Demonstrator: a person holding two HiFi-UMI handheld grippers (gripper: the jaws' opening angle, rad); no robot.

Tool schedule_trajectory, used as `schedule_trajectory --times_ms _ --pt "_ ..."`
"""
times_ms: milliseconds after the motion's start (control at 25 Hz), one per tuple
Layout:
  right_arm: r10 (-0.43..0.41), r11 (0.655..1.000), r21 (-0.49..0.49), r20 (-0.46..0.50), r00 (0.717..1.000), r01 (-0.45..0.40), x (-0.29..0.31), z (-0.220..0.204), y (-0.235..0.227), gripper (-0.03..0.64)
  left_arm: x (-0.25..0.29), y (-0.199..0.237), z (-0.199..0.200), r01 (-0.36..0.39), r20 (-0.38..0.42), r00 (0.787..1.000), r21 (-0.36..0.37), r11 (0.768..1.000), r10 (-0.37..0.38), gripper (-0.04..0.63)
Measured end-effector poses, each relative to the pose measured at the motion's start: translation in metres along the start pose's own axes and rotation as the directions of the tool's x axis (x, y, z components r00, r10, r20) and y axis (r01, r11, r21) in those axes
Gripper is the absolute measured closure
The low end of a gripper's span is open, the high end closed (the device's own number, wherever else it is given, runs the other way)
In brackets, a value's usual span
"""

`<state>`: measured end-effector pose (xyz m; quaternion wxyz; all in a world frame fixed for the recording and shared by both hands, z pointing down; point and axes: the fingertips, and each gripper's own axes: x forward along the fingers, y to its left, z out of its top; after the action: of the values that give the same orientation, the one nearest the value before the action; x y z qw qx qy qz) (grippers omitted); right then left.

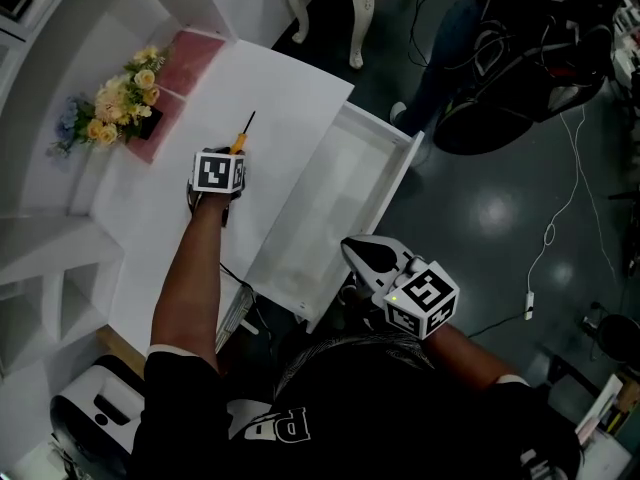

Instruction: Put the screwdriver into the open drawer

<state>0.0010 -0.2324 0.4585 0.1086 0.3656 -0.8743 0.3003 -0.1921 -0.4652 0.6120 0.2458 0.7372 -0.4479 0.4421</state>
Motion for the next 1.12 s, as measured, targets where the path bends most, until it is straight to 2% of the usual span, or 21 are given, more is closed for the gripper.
schedule_trajectory --times_ms 640,1120 --pt "-0.045 0.998 -0.038 0.054 0.998 0.047 -0.023 -0.008 0.058 0.606 -0.075 -0.012 -0.04 0.05 0.076 0.996 0.003 0.999 -0.05 0.474" --pt "-0.048 0.995 -0.08 0.076 0.996 0.054 -0.03 -0.019 0.114 0.606 -0.136 -0.017 -0.096 0.076 0.146 0.987 -0.014 0.997 -0.073 0.48"
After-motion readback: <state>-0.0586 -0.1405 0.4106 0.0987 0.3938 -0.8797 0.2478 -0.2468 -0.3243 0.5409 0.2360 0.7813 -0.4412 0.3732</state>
